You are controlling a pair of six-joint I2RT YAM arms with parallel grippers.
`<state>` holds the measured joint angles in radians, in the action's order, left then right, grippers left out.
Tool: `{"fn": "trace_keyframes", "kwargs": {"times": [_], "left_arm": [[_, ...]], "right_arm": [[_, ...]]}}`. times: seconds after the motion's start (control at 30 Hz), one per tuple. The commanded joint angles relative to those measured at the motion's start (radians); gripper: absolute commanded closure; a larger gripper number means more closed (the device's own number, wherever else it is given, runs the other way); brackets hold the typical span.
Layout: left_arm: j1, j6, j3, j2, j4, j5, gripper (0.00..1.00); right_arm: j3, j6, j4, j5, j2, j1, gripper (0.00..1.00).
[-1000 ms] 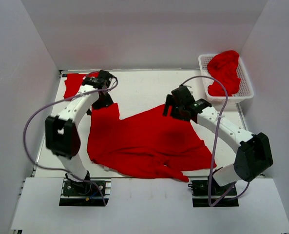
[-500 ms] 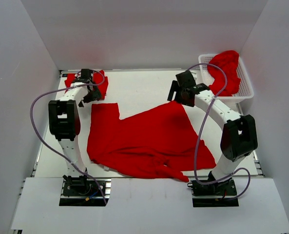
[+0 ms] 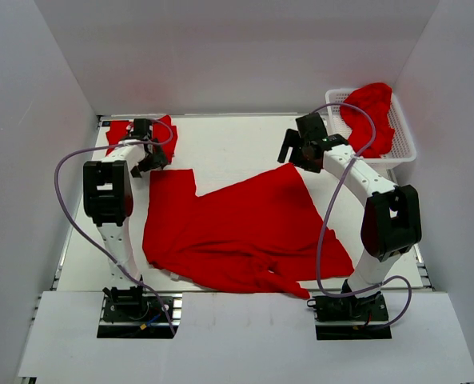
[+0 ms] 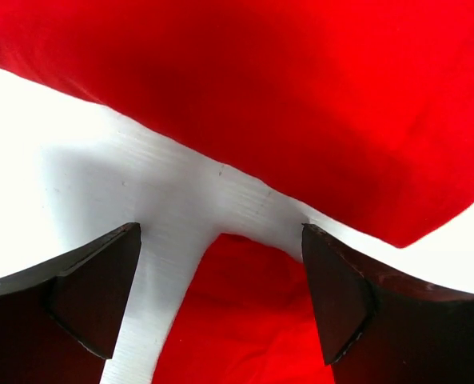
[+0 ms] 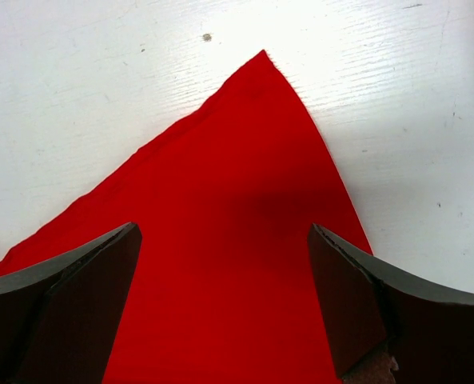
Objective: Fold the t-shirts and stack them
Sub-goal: Flatten out the tshirt
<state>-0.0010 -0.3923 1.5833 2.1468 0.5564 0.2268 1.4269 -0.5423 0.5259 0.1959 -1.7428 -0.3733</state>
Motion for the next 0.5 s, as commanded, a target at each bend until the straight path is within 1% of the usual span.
{"fn": "trace_keyframes", "kwargs": {"times": [0.0,0.17,0.23,0.33,0.37,0.4,0.47], "left_arm": [[0.006,-0.023,-0.093,-0.053,-0.007,-0.020,0.09],[0.006,-0.042,-0.241,-0.134,-0.072,-0.067,0.09],[-0.005,-0.051,-0.266,-0.143,-0.091,-0.086,0.11],[-0.014,-0.051,-0.266,-0.142,-0.092,-0.066,0.16],[-0.014,-0.051,-0.257,-0.131,-0.092,-0.066,0.24],[-0.014,-0.051,-0.256,-0.111,-0.092,-0.075,0.26],[-0.014,-0.060,-0.256,-0.096,-0.092,-0.095,0.36]], "right_arm": [[0.036,0.002,-0.024,-0.024,-0.004,0.013,0.10],[0.030,-0.002,-0.033,-0.041,-0.006,0.020,0.10],[0.027,-0.005,-0.035,-0.050,-0.008,0.019,0.10],[0.015,-0.011,-0.037,-0.055,-0.006,0.020,0.10],[0.012,-0.015,-0.040,-0.050,-0.006,0.020,0.10],[0.007,-0.015,-0.043,-0.053,-0.006,0.020,0.10],[-0.002,-0.019,-0.050,-0.055,-0.007,0.020,0.10]]}}
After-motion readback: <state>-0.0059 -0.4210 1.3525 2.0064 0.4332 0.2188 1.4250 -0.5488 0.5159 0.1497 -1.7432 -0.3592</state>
